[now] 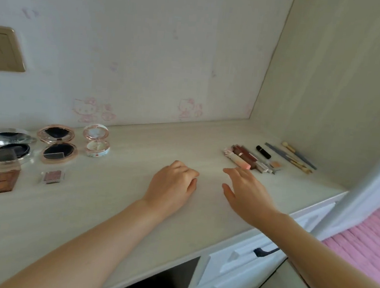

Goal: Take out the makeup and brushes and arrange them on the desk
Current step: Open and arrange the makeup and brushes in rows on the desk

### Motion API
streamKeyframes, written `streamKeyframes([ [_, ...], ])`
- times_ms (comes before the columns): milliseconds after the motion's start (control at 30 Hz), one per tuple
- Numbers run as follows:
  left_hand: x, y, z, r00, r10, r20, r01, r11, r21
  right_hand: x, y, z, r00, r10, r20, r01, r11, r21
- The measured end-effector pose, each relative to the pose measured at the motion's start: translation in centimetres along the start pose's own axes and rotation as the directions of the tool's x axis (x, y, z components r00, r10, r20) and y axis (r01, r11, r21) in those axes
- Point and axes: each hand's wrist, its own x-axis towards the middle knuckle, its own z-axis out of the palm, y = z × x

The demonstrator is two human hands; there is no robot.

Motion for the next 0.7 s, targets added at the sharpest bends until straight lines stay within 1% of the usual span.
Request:
streamKeyframes([
  [133, 3.2, 2.4, 3.3, 0.998, 0.042, 0.053, -0.04, 0.999, -0.034, -0.1, 4.6, -1.0, 0.997, 0.073, -0.02, -0.073, 0.997, -0.028],
  [233, 5.7, 3.8, 5.6, 0.991, 0.082, 0.101, -0.08, 0.996, -0.029, 0.2, 7.7, -1.4, 0.994, 0.102, -0.041, -0.104, 0.994, -0.038],
  [300, 7.5, 4.7, 6.9, 0.986, 0.098, 0.133, -0.092, 0.994, -0.055, 0.7, 9.8, -1.6, 0.991, 0.123, -0.046, -0.124, 0.992, -0.028],
  [367, 9.3, 5.6, 8.2, 0.982, 0.099, 0.158, -0.091, 0.994, -0.059, 1.2, 11.7, -1.6, 0.986, 0.161, -0.04, -0.161, 0.987, -0.005],
  [433, 11.1, 6.3, 9.6, 0.98, 0.1, 0.173, -0.097, 0.995, -0.024, 1.8, 13.4, -1.6, 0.98, 0.199, -0.027, -0.199, 0.98, -0.016],
  [533, 13.5, 7.3, 11.4, 0.975, 0.099, 0.197, -0.099, 0.995, -0.012, 3.0, 15.5, -1.8, 0.962, 0.271, 0.015, -0.271, 0.962, -0.012],
  [600, 15.1, 7.8, 12.3, 0.964, 0.094, 0.248, -0.094, 0.995, -0.013, 3.9, 16.5, -1.7, 0.952, 0.302, 0.042, -0.302, 0.953, -0.005],
  [700, 17.0, 8.3, 13.3, 0.932, 0.037, 0.36, -0.028, 0.999, -0.031, 5.4, 17.8, -1.5, 0.939, 0.337, 0.067, -0.338, 0.941, 0.003],
])
